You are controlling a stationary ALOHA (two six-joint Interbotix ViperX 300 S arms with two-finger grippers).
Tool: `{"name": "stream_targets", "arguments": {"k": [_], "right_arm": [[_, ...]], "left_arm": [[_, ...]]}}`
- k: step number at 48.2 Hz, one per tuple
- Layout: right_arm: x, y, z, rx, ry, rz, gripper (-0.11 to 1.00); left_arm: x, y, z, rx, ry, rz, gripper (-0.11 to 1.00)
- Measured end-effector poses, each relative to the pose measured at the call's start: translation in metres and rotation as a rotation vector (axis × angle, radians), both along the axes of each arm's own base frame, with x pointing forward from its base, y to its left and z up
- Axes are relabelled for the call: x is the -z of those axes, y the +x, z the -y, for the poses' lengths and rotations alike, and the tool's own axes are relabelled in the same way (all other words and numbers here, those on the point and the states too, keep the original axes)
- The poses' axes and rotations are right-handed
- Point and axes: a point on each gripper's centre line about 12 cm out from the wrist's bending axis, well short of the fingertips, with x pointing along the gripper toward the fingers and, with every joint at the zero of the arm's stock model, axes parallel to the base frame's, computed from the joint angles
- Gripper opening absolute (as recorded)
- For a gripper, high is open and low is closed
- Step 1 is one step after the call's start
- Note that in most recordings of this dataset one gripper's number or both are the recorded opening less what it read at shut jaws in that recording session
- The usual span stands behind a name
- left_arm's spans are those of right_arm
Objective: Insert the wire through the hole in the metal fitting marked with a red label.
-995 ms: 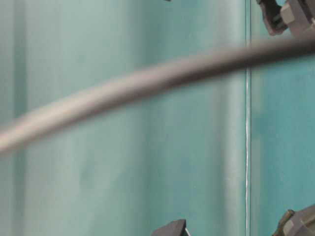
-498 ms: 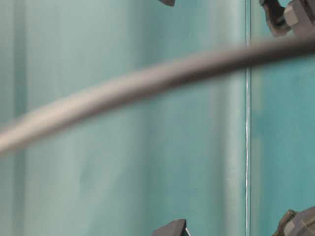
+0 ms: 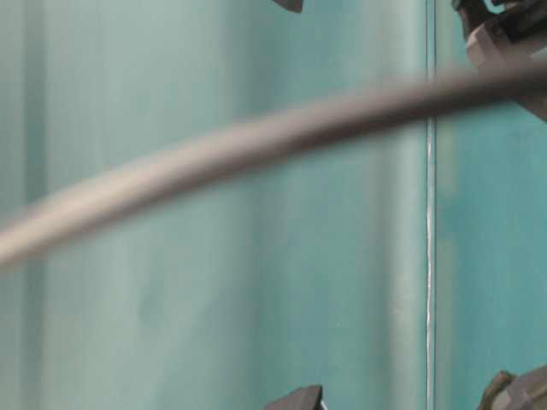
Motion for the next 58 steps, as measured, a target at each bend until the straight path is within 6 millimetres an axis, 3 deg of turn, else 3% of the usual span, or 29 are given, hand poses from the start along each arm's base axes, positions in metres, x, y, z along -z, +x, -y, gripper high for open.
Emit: {"name": "stream_targets", "arguments": {"k": [33, 58], "right_arm": [[0.004, -0.003, 0.000, -0.008, 0.001, -0.032, 0.93], [0.004, -0.003, 0.000, -0.009, -0.003, -0.032, 0.93]], "left_arm": [[-0.027, -0.064, -0.009, 0.026, 0.004, -0.060, -0.10], [-0.024, -0.078, -0.012, 0.031, 0.011, -0.107, -0.10]]}}
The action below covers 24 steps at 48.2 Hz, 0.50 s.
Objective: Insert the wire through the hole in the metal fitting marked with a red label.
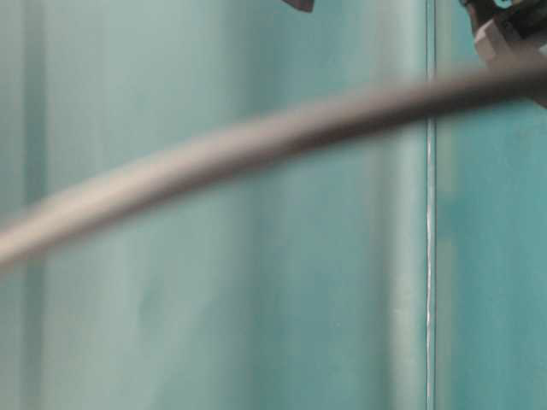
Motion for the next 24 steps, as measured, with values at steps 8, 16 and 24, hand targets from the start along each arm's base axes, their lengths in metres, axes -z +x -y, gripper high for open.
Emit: {"name": "stream_targets", "arguments": {"k": [8, 16, 24], "right_arm": [[0.0000, -0.0002, -0.0006, -0.002, 0.000, 0.000, 0.93], [0.0000, 0.0000, 0.0000, 0.000, 0.000, 0.000, 0.93], [0.0000, 0.0000, 0.0000, 0.000, 0.000, 0.000, 0.93]], "left_arm": [[0.0007, -0.0002, 0.0000, -0.002, -0.001, -0.005, -0.07], [0.0043, -0.0007, -0.0006, -0.006, -0.001, -0.019, 0.15], [0.0079, -0.0007, -0.0001, -0.003, 0.003, -0.032, 0.62]]}}
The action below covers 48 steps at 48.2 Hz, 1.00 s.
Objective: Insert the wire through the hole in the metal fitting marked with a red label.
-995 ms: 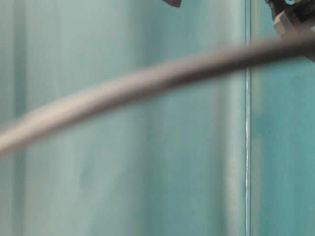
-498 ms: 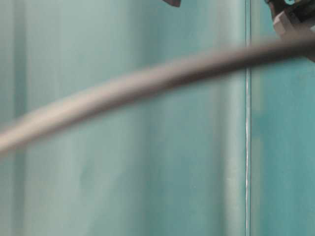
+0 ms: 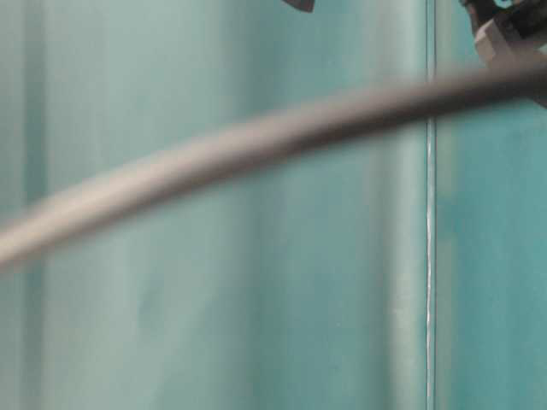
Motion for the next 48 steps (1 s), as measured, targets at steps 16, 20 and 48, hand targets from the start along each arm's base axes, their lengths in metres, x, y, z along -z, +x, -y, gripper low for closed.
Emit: {"name": "stream_targets", "arguments": {"k": [16, 20, 48], "right_arm": [[0.000, 0.000, 0.000, 0.000, 0.000, 0.000, 0.93], [0.000, 0.000, 0.000, -0.001, -0.003, 0.000, 0.93], [-0.021, -0.022, 0.019, 0.032, -0.010, 0.062, 0.93]], "left_arm": [[0.000, 0.000, 0.000, 0.002, 0.005, 0.001, 0.95], [0.000, 0.000, -0.003, -0.004, 0.007, 0.005, 0.95], [-0.018, 0.001, -0.018, -0.011, 0.058, 0.080, 0.95]]}}
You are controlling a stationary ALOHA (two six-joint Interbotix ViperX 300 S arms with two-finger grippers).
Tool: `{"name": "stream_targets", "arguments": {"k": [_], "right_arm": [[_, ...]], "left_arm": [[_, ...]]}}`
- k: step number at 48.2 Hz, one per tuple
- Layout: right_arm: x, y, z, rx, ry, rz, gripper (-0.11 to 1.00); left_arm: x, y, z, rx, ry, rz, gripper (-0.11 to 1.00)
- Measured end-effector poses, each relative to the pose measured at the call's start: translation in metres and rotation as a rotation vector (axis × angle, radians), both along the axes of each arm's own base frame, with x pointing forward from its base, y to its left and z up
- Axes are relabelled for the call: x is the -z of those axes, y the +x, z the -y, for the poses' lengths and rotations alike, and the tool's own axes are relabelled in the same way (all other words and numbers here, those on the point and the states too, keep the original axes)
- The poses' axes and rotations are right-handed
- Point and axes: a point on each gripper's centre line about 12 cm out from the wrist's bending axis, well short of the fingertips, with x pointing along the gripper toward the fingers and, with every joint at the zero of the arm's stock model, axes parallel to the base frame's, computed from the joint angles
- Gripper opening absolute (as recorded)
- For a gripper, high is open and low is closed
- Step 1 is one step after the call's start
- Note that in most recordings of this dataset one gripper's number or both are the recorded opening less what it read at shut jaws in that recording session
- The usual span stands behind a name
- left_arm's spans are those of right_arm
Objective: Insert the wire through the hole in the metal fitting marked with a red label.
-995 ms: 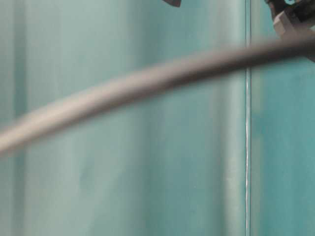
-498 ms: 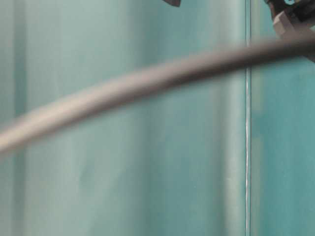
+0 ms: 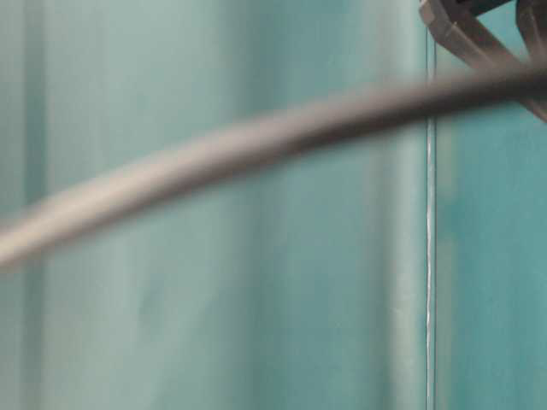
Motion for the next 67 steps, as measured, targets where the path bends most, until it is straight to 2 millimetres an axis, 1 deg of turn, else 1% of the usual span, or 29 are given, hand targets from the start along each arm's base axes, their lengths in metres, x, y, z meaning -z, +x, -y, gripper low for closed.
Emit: {"name": "stream_targets", "arguments": {"k": [8, 14, 24, 36, 42, 67], "right_arm": [[0.002, -0.002, 0.002, 0.005, -0.003, -0.007, 0.92], [0.003, -0.002, 0.003, 0.006, -0.004, -0.010, 0.92], [0.002, -0.004, 0.004, 0.007, -0.005, -0.010, 0.92], [-0.003, -0.008, 0.006, 0.010, -0.001, 0.007, 0.92], [-0.003, -0.009, 0.007, 0.012, -0.003, 0.007, 0.92], [-0.003, -0.009, 0.007, 0.011, -0.005, 0.009, 0.92]], "left_arm": [[-0.002, -0.003, -0.006, -0.018, -0.003, 0.020, 0.95], [-0.006, -0.007, -0.007, -0.021, -0.011, 0.073, 0.95], [-0.006, -0.014, -0.010, -0.027, -0.021, 0.147, 0.95], [-0.003, -0.011, -0.009, -0.028, -0.021, 0.161, 0.95], [-0.001, -0.010, -0.009, -0.028, -0.019, 0.154, 0.95], [-0.002, -0.009, -0.009, -0.028, -0.022, 0.169, 0.95]]}}
